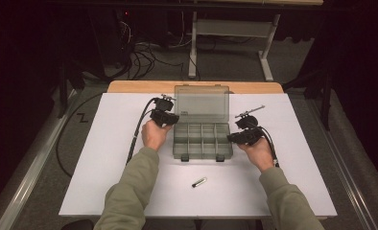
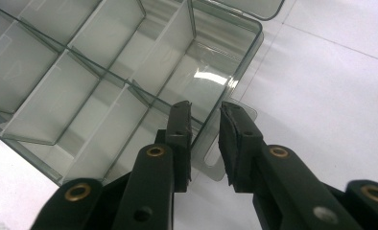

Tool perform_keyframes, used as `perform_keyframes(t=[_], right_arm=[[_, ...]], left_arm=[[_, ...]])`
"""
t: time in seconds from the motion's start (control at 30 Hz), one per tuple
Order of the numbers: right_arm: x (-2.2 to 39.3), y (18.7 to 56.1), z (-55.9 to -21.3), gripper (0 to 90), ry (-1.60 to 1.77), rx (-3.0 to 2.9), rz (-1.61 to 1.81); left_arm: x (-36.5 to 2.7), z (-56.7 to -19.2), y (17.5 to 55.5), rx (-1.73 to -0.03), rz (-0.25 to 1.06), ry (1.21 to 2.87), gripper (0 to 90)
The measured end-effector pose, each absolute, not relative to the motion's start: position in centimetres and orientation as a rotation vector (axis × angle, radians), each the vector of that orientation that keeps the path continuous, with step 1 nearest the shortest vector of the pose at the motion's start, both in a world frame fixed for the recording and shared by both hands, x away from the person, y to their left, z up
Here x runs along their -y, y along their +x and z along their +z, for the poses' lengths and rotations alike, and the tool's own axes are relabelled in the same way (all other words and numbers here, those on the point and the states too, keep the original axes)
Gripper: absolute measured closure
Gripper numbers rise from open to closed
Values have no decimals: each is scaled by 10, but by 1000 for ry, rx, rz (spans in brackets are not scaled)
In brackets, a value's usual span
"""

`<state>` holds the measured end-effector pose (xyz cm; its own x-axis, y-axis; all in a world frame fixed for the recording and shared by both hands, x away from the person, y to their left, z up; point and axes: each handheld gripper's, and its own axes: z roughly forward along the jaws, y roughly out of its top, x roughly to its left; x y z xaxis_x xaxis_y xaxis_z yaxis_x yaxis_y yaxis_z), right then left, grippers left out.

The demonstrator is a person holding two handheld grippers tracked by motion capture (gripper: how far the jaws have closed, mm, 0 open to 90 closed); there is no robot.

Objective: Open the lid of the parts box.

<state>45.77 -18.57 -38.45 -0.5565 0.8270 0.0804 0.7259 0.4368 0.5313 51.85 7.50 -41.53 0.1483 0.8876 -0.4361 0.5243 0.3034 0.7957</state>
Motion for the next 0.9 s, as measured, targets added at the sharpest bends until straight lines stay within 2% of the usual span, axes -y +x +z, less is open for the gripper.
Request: perform_keyframes(t=[0.33,0.37,0.4,0.43,0.9], right_arm=[[185,458,-384,759,1367,-2499,771],[186,459,-384,760,1354,-2505,770],[185,459,-384,759,1358,-2505,768],[185,459,-384,759,1358,-2506,767],[184,458,-384,760,1362,-2500,758]], left_arm=[[-74,-415,518,-1506,450,1369,719],[-68,-415,521,-1534,451,1266,716],[-74,-416,518,-1508,448,1370,707],[-74,-416,518,-1508,448,1369,702],[-79,-401,506,-1484,453,1394,535]])
